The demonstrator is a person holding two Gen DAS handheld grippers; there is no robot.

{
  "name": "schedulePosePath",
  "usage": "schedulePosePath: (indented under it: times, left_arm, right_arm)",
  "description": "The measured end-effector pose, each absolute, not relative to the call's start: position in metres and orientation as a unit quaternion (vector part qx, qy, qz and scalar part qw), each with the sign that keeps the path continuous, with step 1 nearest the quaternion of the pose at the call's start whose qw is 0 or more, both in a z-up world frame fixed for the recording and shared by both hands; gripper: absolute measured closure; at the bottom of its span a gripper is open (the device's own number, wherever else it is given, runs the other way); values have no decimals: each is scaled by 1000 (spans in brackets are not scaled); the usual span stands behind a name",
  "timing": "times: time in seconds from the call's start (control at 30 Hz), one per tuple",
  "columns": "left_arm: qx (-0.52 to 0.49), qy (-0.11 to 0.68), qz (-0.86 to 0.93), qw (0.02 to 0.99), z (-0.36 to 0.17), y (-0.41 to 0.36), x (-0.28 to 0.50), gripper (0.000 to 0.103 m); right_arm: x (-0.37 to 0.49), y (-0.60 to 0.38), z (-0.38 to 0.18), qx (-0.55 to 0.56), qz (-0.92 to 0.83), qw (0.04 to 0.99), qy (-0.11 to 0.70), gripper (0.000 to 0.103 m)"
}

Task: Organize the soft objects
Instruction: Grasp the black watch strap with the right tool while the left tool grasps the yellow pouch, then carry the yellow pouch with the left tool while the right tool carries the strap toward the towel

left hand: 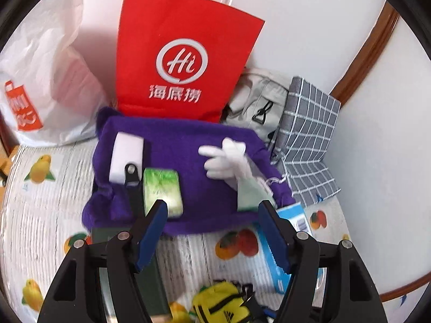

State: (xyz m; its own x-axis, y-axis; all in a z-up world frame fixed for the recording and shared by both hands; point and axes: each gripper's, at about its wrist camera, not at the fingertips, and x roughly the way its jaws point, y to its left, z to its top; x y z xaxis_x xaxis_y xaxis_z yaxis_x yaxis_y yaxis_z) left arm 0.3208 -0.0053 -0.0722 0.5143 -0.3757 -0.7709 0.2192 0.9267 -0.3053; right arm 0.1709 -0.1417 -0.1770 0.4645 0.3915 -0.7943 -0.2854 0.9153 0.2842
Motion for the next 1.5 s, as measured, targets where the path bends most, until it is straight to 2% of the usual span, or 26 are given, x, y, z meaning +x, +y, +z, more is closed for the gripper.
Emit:
schedulePosePath:
  times: [0.17,0.5,0.87,1.1,1.27,1.3,1.37,1.4,1.43,1.5]
  left_arm:
    - [-65,467,-161,867,-79,7,281,35]
    - [-55,524,-138,839,-140,5,223,35]
    - [-33,560,-145,815,-184,-35,214,35]
    - [15,560,-123,819,-197,-63,222,23]
    - [64,548,-100,828,-204,-78,222,19]
    - [71,544,-96,831,-205,-79,221,19]
    - [75,536,-94,835,-204,-79,218,19]
    - [74,534,-95,837,-203,-78,218,25]
    - [75,527,-95,841,-202,-77,216,38]
    - [80,521,-94,845,-198,-75,214,40]
  right_arm:
    - [151,-153,-167,75,187,862,465,82]
    - [98,-183,-147,66,152,889,428,82]
    - [79,-226,-159,58,77,900,426,82]
    - [93,-239,-184,61,64,886,455,82]
    - [98,-239,-200,42,64,880,469,82]
    - [98,-238,-202,30,62,878,474,81]
    - [95,-239,-208,14,64,872,486,63]
    - [93,-240,-210,9,65,871,486,59]
    - [89,-240,-211,1,69,872,484,54]
    - [84,-239,-212,-7,75,876,477,51]
